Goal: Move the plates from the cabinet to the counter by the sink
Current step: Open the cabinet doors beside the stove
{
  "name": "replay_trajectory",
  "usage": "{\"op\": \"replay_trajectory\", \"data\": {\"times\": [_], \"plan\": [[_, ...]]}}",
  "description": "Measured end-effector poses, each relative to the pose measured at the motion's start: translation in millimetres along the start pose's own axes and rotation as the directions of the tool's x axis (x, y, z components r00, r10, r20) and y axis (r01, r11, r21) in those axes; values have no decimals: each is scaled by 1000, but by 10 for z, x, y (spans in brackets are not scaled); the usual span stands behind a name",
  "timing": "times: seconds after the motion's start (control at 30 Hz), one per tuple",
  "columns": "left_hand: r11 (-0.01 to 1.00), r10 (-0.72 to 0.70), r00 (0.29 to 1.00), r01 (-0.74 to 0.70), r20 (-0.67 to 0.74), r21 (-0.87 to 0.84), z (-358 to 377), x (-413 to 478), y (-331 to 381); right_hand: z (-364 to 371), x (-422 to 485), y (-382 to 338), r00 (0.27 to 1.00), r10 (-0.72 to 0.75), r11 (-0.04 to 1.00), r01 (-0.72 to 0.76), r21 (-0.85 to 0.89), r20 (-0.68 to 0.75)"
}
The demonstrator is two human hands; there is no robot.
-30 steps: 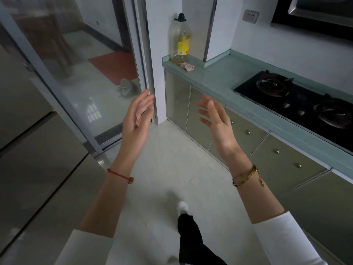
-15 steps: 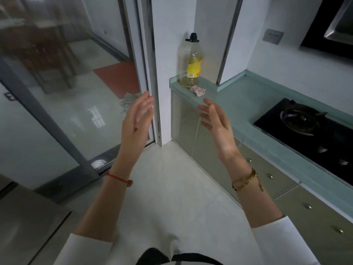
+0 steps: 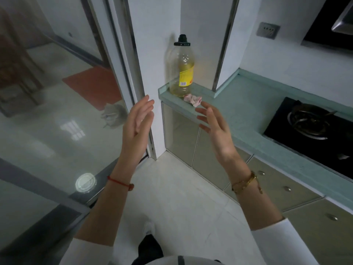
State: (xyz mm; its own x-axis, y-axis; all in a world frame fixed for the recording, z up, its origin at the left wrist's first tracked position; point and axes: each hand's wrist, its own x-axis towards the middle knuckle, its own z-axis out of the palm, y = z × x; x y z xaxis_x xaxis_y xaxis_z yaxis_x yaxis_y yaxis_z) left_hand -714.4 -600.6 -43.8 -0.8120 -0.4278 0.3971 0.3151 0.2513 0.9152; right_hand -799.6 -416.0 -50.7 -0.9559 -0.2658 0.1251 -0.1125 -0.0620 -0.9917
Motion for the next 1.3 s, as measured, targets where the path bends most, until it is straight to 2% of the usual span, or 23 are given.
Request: {"op": "replay_trajectory", "data": {"times": [0.37,0.57,0.73,0.87,1.0,1.3], "plan": [[994,-78,961,96,264,-58,-297,1161,-671,618,657,268,966,70,998,-69,14,-251],[984,-113,928,155,355,-93,-121,1484,-979,568,819,412,921,102,995,-103,17,-377],[973,-195,898,227,395,-37,142,1546,-1269,378,902,545,893,71,992,-108,-59,-444],[932,-339,864,362,373,10,384,1530,-1594,220,960,749,883,94,978,-167,-122,-460],[860,-477,796,510,371,10,633,1579,-1960,100,1066,1048,882,138,964,-224,-143,-450],[821,-528,749,571,400,15,1202,1805,-3068,17,1548,2112,882,129,962,-223,-159,-453]]}}
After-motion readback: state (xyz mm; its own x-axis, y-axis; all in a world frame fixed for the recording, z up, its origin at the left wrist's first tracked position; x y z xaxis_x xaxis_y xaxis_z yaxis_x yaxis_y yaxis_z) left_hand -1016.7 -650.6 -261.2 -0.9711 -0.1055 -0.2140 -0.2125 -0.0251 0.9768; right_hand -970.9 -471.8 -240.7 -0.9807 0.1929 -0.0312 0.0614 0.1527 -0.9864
